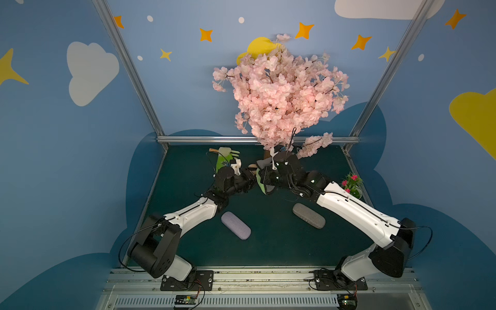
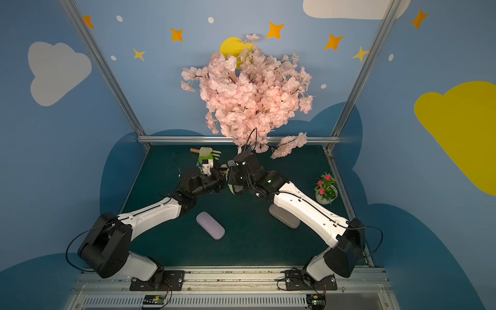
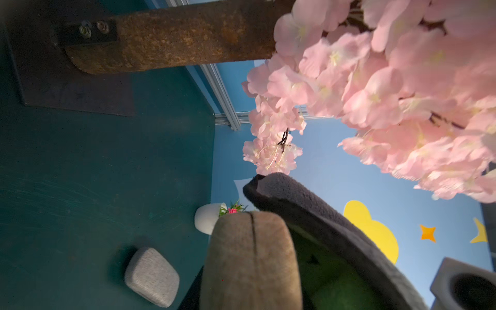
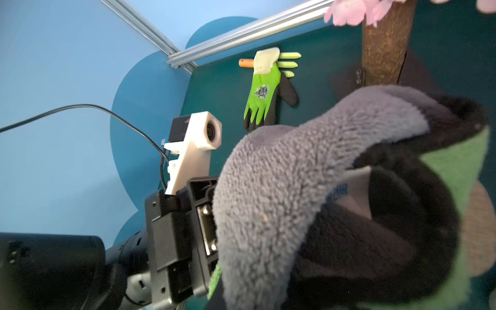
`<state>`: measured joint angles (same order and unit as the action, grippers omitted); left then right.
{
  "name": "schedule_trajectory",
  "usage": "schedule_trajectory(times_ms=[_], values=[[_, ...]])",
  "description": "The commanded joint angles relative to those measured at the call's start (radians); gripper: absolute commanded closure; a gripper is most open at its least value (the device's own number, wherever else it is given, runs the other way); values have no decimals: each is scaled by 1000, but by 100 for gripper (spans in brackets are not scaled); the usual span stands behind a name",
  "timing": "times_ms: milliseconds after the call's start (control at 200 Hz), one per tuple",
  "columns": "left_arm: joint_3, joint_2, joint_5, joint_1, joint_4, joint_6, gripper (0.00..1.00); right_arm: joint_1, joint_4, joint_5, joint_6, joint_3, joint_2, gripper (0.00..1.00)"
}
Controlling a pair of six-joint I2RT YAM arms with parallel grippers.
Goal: Wipe the eyeglass case
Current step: Wipe the dirt from the eyeglass case.
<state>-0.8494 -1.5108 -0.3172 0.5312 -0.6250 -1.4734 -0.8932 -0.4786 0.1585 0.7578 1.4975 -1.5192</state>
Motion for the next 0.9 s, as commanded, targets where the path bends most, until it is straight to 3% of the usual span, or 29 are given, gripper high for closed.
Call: schedule_trajectory(times_ms=[0, 185, 365, 511, 736, 896], values=[[-13, -23, -66, 46, -228, -143, 97, -30, 63, -23, -19, -8, -23, 100], [39, 2, -49, 10, -303, -232, 97, 54, 41, 56, -39, -182, 95, 100], [38, 57, -80, -8, -222, -172, 97, 172, -18, 82, -69, -269, 186, 100], [7, 80, -99, -2, -103, -85, 97, 122, -20, 42, -100, -173, 162, 100], [-29, 32, -118, 30, -94, -51, 97, -44, 42, -17, -82, -18, 55, 100], [-40, 28, -141, 33, -105, -47, 97, -10, 66, -36, -39, -83, 48, 100]])
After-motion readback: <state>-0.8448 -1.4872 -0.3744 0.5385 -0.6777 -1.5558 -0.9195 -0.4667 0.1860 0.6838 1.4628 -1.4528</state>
